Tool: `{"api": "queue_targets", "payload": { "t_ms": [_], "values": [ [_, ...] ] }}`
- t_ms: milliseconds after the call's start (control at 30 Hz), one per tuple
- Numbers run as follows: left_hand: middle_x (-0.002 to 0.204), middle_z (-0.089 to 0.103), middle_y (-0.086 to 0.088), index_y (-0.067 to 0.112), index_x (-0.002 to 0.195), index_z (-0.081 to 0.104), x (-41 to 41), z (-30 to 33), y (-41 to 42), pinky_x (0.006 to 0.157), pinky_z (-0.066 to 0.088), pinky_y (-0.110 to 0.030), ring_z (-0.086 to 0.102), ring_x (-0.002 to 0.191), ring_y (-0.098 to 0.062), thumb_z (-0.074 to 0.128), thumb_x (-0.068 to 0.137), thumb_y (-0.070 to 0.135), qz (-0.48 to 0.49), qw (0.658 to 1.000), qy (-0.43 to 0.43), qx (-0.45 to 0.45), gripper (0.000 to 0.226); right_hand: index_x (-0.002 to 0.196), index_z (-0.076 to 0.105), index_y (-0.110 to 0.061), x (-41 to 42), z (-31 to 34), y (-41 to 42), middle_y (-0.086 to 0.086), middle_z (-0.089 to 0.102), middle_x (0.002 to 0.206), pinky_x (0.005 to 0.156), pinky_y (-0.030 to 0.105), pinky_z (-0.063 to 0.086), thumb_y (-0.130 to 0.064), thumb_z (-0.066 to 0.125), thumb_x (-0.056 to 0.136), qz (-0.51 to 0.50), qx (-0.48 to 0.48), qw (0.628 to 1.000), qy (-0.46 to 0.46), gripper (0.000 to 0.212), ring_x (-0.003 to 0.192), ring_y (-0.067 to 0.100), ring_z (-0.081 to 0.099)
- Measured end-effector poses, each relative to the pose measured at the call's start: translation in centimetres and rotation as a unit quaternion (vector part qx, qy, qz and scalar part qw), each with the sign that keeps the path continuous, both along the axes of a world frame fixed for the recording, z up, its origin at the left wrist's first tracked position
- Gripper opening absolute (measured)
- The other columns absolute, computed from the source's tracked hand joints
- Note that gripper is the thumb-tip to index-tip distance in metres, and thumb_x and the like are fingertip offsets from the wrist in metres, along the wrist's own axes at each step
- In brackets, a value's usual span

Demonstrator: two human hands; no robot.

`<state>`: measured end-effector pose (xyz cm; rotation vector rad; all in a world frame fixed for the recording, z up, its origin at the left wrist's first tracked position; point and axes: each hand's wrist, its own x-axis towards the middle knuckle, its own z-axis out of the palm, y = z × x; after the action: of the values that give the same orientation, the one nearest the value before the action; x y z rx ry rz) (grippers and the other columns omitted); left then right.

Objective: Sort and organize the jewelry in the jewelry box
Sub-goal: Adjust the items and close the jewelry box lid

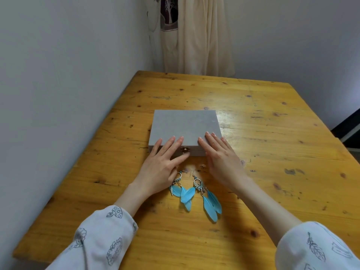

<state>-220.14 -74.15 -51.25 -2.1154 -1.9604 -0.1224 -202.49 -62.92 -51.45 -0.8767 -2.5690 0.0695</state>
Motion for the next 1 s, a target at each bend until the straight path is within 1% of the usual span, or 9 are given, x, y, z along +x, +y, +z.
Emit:
{"api": "queue_targets", "payload": {
  "t_ms": [100,167,267,333,400,567,733,867,1000],
  "values": [
    [0.152,0.024,-0.008,0.034,0.118,0.060,-0.1,0.0,-0.1,0.114,0.008,-0.046,0.018,0.140,-0.024,0.031,0.080,0.037,-0.001,1.000,0.013,-0.004,0.048,0.137,0.044,-0.014,0.0,-0.1,0.0,0.015,0.043,0.142,0.110,0.041,0.014,-0.009,0.051,0.090,-0.002,0.011,1.000,0.006,0.047,0.134,0.032,0.038],
    [0.151,0.028,-0.006,0.029,0.120,0.059,-0.3,0.3,-0.1,0.116,0.008,-0.043,0.019,0.140,-0.019,0.030,0.082,0.031,-0.013,0.997,-0.073,0.020,0.048,0.135,0.046,-0.013,0.0,-0.2,0.0,0.016,0.046,0.140,0.109,0.043,0.016,-0.009,0.053,0.088,-0.004,0.019,1.000,0.006,0.047,0.131,0.033,0.041],
    [0.147,0.037,-0.001,0.018,0.128,0.050,-0.4,0.8,0.2,0.118,0.013,-0.037,0.022,0.138,-0.010,0.037,0.088,0.012,0.000,0.970,-0.235,0.065,0.043,0.134,0.047,-0.014,-0.2,-0.4,0.2,0.016,0.047,0.139,0.109,0.043,0.017,-0.010,0.052,0.088,-0.012,0.024,1.000,0.010,0.046,0.130,0.033,0.042],
    [0.149,0.032,0.000,0.016,0.139,0.036,-0.3,0.5,0.6,0.118,0.008,-0.034,0.016,0.140,-0.010,0.037,0.090,0.011,0.029,0.976,-0.206,0.065,0.049,0.132,0.048,-0.013,-0.6,-0.4,0.4,0.016,0.049,0.137,0.108,0.043,0.019,-0.011,0.050,0.088,-0.017,0.023,1.000,0.012,0.045,0.129,0.033,0.044],
    [0.154,0.020,0.001,0.018,0.145,0.023,-0.4,0.2,1.2,0.116,-0.004,-0.032,0.003,0.141,-0.009,0.023,0.090,0.024,0.053,0.989,-0.131,0.042,0.055,0.132,0.049,-0.013,-1.0,-0.5,0.7,0.016,0.049,0.137,0.107,0.043,0.021,-0.010,0.051,0.087,-0.020,0.019,1.000,0.013,0.045,0.129,0.033,0.045],
    [0.157,0.005,0.002,0.020,0.148,0.006,-1.3,0.5,3.1,0.113,-0.013,-0.033,-0.006,0.142,-0.011,0.005,0.086,0.040,0.088,0.994,-0.063,-0.004,0.065,0.135,0.045,-0.012,-2.4,-0.4,2.2,0.017,0.044,0.141,0.110,0.042,0.019,-0.009,0.053,0.089,-0.022,0.014,1.000,0.002,0.047,0.133,0.033,0.039],
    [0.157,-0.009,0.002,0.020,0.147,-0.006,-2.0,1.1,5.0,0.112,-0.015,-0.036,-0.011,0.144,-0.016,0.026,0.098,0.035,0.118,0.990,-0.049,-0.052,0.060,0.142,0.033,-0.014,-3.4,0.3,3.6,0.014,0.029,0.150,0.115,0.037,0.009,-0.013,0.042,0.095,-0.013,-0.001,1.000,-0.021,0.048,0.141,0.030,0.022],
    [0.156,-0.015,0.001,0.018,0.147,-0.010,-2.8,1.7,6.8,0.113,-0.013,-0.041,-0.015,0.143,-0.017,0.025,0.099,0.035,0.134,0.987,-0.037,-0.085,0.061,0.146,0.020,-0.018,-4.6,1.1,5.2,0.009,0.015,0.156,0.117,0.036,0.004,-0.018,0.033,0.098,-0.019,-0.031,0.997,-0.065,0.050,0.145,0.024,0.008],
    [0.154,-0.021,0.000,0.017,0.146,-0.014,-3.6,2.1,8.2,0.113,-0.013,-0.043,-0.019,0.142,-0.018,0.024,0.099,0.035,0.140,0.984,-0.020,-0.111,0.062,0.146,0.017,-0.017,-5.5,1.6,6.4,0.010,0.011,0.156,0.116,0.037,0.004,-0.019,0.032,0.098,-0.020,-0.047,0.994,-0.097,0.050,0.145,0.024,0.005]
  ]
}}
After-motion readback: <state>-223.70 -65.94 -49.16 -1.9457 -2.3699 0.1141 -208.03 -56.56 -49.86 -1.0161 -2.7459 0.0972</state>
